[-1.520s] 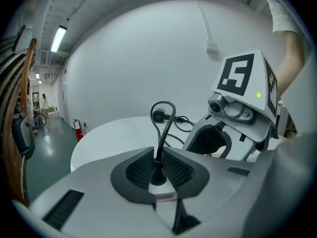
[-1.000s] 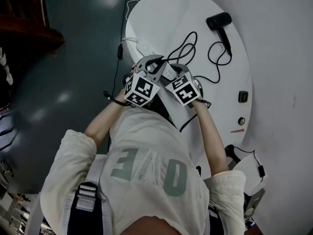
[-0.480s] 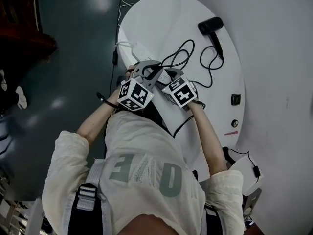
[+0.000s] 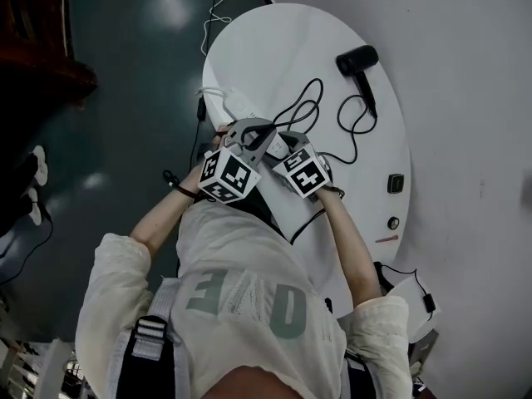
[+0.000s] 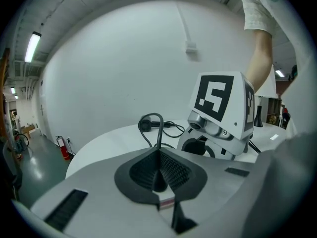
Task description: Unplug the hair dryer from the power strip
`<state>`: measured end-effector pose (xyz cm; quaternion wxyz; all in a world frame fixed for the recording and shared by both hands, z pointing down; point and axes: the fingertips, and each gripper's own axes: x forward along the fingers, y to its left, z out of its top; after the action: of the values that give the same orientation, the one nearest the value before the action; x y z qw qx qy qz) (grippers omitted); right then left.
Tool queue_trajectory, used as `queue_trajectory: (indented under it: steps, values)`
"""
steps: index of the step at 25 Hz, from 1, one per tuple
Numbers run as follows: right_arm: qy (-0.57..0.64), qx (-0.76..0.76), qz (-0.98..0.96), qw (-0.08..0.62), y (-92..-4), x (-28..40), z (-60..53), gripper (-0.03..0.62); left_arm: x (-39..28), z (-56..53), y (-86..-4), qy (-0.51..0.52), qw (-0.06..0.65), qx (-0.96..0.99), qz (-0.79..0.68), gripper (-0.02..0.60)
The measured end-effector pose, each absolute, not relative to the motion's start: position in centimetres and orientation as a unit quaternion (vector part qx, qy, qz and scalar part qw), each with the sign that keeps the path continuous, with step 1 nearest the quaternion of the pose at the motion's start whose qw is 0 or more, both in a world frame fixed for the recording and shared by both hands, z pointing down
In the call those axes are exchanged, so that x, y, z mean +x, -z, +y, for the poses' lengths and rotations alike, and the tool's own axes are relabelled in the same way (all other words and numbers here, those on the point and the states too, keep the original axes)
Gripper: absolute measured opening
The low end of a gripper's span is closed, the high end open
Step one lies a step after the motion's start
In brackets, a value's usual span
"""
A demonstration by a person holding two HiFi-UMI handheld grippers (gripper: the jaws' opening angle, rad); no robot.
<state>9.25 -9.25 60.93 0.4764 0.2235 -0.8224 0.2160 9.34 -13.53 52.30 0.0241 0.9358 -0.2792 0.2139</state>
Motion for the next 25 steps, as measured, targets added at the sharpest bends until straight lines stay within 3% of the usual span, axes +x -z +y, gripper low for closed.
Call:
queue_trajectory:
  steps: [3,5,7,25]
  values:
    - [-0.192,0.221,-0.820,0.491,-61.0,9.1,-9.2,0.265,9.7,-14.7,-45.7,-0.107,0.024,0.949,-0.297,0.017]
    - [-0.151,0.215,-0.819,0.510,-61.0,8.9,-9.5,0.265,10.5,-17.3,-36.9,-0.011,-0.024,0.947,-0.319,0.017]
    - [-0.145,0.211,-0.822,0.509,-61.1,8.7,-8.9,0.265,11.4,-19.0,-33.8,-0.017,-0.072,0.945,-0.319,0.018]
    - [-0.151,0.231,-0.824,0.495,-61.3,9.1,-8.8,0.264,10.0,-20.1,-35.8,-0.061,-0.044,0.940,-0.333,0.018]
